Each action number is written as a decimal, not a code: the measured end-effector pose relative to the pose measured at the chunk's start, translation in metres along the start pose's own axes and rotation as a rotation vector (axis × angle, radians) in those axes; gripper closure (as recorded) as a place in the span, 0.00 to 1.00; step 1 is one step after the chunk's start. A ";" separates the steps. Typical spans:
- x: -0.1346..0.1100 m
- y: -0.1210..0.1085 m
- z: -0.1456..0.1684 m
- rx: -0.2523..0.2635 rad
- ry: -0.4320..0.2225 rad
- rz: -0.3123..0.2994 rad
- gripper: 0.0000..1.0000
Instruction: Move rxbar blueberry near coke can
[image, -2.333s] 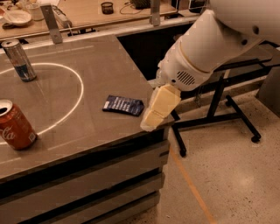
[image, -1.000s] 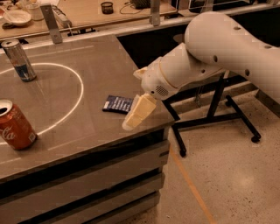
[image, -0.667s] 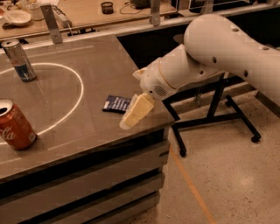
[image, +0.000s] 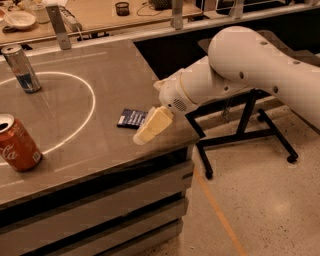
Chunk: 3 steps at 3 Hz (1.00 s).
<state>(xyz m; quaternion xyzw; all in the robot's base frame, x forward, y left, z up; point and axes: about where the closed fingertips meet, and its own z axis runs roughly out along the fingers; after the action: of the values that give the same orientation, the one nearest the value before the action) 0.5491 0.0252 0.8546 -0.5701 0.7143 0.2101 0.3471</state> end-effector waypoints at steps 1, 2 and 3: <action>0.007 0.001 0.011 -0.021 0.004 -0.003 0.00; 0.014 0.000 0.022 -0.032 0.002 -0.010 0.00; 0.022 -0.011 0.025 -0.013 -0.004 0.012 0.14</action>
Offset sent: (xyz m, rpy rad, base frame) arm 0.0105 0.0050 -0.0403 0.0020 0.0168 0.0394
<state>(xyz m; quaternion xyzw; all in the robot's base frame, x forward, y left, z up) 0.5632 0.0247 0.8229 -0.5679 0.7156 0.2180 0.3434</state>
